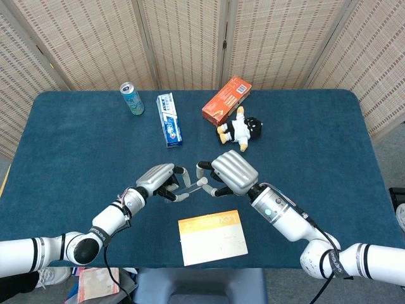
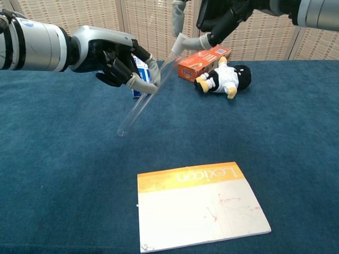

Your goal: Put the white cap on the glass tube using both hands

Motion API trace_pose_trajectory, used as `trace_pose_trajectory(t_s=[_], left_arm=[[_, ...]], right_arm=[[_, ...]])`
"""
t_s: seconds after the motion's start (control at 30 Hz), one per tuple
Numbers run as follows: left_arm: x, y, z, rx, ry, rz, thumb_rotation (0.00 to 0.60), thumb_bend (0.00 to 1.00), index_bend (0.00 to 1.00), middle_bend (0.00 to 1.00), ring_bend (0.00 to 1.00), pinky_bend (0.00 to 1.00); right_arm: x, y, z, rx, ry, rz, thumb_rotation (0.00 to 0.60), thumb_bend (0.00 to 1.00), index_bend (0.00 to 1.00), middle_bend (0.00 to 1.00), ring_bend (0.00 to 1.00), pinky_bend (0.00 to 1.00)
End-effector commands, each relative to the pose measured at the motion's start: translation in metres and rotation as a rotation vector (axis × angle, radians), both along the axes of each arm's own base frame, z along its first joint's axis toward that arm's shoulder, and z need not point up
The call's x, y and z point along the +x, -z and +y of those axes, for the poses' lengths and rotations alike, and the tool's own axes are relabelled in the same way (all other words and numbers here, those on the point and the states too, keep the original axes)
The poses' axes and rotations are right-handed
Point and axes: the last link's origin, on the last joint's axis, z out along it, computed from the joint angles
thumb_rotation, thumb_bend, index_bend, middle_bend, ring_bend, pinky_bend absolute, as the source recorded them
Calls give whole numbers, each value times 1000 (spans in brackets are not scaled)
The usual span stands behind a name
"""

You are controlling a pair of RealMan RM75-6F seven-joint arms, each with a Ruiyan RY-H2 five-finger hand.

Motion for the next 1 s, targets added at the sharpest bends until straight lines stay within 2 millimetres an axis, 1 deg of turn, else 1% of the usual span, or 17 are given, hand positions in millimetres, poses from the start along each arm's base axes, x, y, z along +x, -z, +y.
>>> trace_pose_trajectory(t_s=[0.03, 0.4, 1.0], left_arm=[[0, 0, 0, -1, -1, 1, 600, 399, 563, 1000, 1000, 1000], [0, 1, -1, -5, 2, 1, 600, 398, 561, 1000, 1000, 1000], [4, 1, -1, -10, 4, -8, 600, 398, 560, 1000, 1000, 1000]], right_arm=[[-1, 0, 0, 0, -1, 5, 600, 449, 645, 1000, 1000, 1000], [-1, 2, -1, 4, 2, 8, 600, 449, 647, 1000, 1000, 1000], [1, 13, 0, 22, -2, 27, 600, 450, 649, 1000, 1000, 1000]])
